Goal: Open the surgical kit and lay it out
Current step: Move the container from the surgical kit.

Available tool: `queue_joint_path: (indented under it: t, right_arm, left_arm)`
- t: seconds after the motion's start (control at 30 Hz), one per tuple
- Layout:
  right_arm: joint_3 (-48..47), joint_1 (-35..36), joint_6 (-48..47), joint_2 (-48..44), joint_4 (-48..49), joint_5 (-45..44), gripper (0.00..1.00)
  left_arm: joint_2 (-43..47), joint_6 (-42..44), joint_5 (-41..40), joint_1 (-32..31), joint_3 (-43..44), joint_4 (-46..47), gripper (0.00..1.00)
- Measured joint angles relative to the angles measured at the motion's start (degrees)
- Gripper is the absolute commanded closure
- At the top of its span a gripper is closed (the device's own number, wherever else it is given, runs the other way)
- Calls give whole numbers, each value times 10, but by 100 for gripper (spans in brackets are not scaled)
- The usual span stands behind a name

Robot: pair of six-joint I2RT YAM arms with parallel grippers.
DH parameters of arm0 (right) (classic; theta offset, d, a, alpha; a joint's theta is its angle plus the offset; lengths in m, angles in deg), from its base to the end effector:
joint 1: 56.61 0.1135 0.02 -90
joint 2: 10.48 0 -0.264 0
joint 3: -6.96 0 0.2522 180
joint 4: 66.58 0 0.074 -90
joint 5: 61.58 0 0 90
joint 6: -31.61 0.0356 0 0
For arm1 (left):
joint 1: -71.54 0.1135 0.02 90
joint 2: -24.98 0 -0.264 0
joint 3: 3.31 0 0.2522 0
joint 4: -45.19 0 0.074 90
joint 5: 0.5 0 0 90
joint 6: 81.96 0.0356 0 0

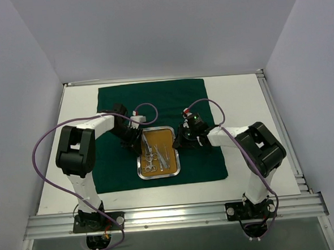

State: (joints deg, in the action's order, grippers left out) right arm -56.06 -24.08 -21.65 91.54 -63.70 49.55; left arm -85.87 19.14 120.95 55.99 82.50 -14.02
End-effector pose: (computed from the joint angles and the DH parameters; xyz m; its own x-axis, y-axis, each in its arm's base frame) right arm 0.2946 0.2031 0.1498 -0.8452 0.1227 -0.5202 -0.3014 0.6943 0.6535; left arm 0.3350 -0.1125 0.1496 -0.8869 0.4173 -0.1983 0.4584 0.7414 -0.4901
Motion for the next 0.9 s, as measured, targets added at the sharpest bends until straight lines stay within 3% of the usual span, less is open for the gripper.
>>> queue_joint_path:
  t: [0.2, 0.4, 0.9]
  right_arm:
    - [2, -5, 13, 7, 17, 9, 97]
    - [2, -7, 24, 7, 16, 12, 100]
    - [-37, -22, 36, 19, -35, 35, 100]
  left_arm:
    - [-11, -7, 7, 6, 5, -2, 68]
    - [-15, -21, 19, 11, 7, -7, 97]
    - [-15, -21, 23, 18, 23, -18, 98]
